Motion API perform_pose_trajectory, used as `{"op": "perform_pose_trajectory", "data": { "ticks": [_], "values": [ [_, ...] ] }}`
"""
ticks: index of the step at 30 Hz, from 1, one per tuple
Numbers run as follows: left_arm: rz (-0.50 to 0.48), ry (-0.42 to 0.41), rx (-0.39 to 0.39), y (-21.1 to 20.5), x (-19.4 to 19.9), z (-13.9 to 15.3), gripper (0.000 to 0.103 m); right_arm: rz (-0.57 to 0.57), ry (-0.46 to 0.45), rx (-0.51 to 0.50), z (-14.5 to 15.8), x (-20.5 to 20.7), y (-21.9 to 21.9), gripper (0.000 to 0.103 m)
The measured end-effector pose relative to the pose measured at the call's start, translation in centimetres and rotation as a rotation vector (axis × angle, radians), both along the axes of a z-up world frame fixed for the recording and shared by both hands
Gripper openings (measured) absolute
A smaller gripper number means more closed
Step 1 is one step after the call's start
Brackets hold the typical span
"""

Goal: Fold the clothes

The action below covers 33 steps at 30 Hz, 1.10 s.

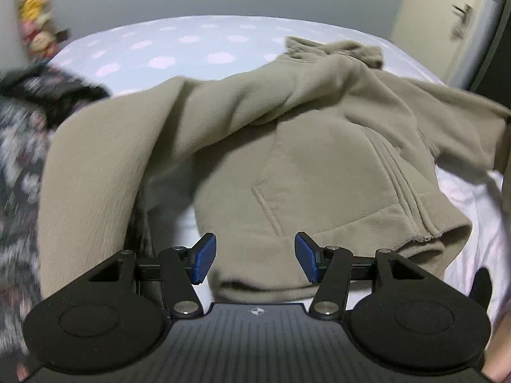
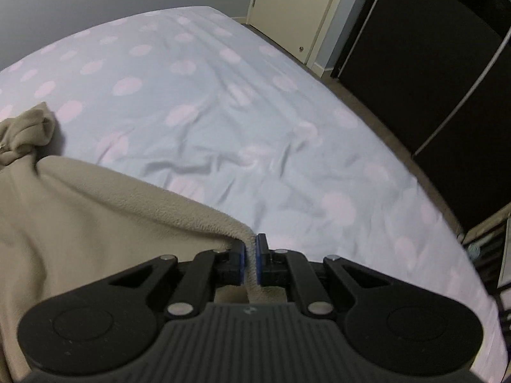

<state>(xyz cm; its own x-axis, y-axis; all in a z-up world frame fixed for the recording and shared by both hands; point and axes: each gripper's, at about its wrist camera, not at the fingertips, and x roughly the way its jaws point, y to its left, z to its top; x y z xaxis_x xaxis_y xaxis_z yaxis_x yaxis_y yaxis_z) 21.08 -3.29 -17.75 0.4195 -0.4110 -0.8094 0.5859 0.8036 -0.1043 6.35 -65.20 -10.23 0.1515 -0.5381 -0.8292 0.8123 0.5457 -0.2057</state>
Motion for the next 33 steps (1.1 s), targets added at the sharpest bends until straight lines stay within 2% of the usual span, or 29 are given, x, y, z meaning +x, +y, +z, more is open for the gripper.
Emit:
{"op": "perform_pose_trajectory", "data": {
  "ticks": [4,6,7,8,10,14,16,18,21,26,30,33],
  "values": [
    [0.096,-0.014,0.081,-0.2,-1.7,1.5,0.053,0.034,-0.006,0.041,-3.1,0.8,-3.1,0.010],
    [0.146,-0.004,0.095,-0.3,-2.2,2.6,0.053,0.048,-0.032,0.086,-4.5,0.2,-5.1,0.023],
    [0.172,0.006,0.093,-0.3,-2.3,3.1,0.053,0.058,-0.048,0.108,-4.9,-0.3,-6.1,0.041],
    [0.191,0.018,0.087,-0.3,-2.4,3.6,0.053,0.068,-0.064,0.123,-5.1,-0.9,-6.8,0.051],
    [0.211,0.021,0.089,-0.9,-2.5,4.5,0.053,0.100,-0.135,0.162,-4.7,-2.9,-8.0,0.056],
    [0.193,-0.008,0.119,-3.6,-2.5,5.5,0.053,0.130,-0.328,0.249,-4.1,-8.6,-8.7,0.074],
    [0.171,-0.017,0.111,-4.7,-3.0,6.2,0.053,0.125,-0.411,0.246,-4.0,-11.7,-8.5,0.079],
    [0.143,-0.026,0.097,-5.8,-3.6,6.9,0.053,0.101,-0.477,0.260,-4.0,-14.6,-8.5,0.079],
    [0.098,-0.058,0.095,-7.3,-4.9,7.8,0.053,0.084,-0.525,0.294,-4.5,-18.1,-7.6,0.079],
    [0.076,-0.069,0.110,-8.2,-6.0,8.0,0.053,0.197,-0.446,0.230,-5.8,-19.8,-2.0,0.080],
    [0.108,-0.053,0.110,-7.9,-6.5,7.8,0.053,0.222,-0.371,0.256,-7.8,-18.4,2.5,0.082],
    [0.120,-0.044,0.086,-7.3,-7.1,8.3,0.053,0.206,-0.218,0.164,-10.1,-15.8,4.2,0.082]
  ]
}}
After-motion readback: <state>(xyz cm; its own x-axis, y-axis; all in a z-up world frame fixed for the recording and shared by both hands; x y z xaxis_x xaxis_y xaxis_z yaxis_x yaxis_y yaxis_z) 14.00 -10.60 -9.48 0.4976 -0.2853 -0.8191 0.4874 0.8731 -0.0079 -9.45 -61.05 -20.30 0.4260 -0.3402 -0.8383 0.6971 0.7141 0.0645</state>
